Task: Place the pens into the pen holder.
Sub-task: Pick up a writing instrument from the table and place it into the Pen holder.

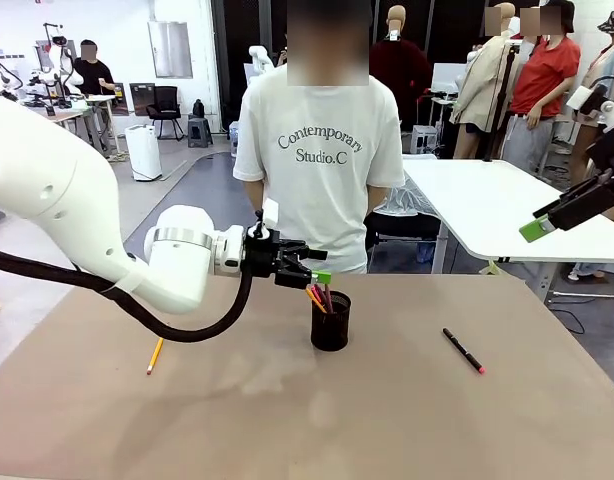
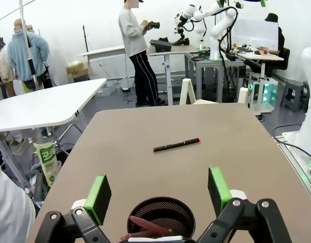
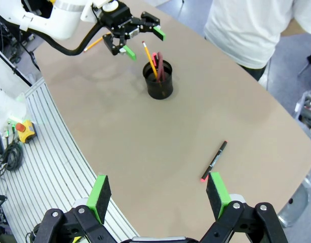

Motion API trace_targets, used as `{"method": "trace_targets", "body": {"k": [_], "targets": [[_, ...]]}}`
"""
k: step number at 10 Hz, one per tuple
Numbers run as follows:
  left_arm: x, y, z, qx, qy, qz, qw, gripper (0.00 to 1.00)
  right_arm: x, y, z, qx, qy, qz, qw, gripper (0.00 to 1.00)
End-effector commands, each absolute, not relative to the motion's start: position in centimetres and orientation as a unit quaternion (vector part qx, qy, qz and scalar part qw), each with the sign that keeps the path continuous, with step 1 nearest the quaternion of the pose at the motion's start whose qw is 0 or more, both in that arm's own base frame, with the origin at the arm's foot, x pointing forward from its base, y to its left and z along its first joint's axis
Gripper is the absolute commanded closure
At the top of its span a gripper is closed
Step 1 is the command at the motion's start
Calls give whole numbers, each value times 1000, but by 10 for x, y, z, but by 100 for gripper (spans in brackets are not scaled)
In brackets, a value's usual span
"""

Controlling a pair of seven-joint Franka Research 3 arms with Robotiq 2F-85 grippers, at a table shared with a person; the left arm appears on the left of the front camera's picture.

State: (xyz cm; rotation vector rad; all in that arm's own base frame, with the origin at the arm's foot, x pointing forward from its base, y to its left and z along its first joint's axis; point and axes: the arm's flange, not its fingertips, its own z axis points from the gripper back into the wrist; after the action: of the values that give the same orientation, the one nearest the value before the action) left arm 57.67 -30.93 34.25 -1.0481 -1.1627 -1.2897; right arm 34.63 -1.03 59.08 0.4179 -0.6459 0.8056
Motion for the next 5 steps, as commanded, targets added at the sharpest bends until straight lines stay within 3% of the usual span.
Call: {"method": "trace_targets", "body": {"k": [1, 5], "targets": [[579, -311, 341, -441, -489, -542, 522, 0, 348, -10, 592, 209, -314, 386, 842, 0], [558, -259, 384, -401, -444, -531, 600, 0, 348, -10, 592, 209, -314, 386, 842, 0]]}}
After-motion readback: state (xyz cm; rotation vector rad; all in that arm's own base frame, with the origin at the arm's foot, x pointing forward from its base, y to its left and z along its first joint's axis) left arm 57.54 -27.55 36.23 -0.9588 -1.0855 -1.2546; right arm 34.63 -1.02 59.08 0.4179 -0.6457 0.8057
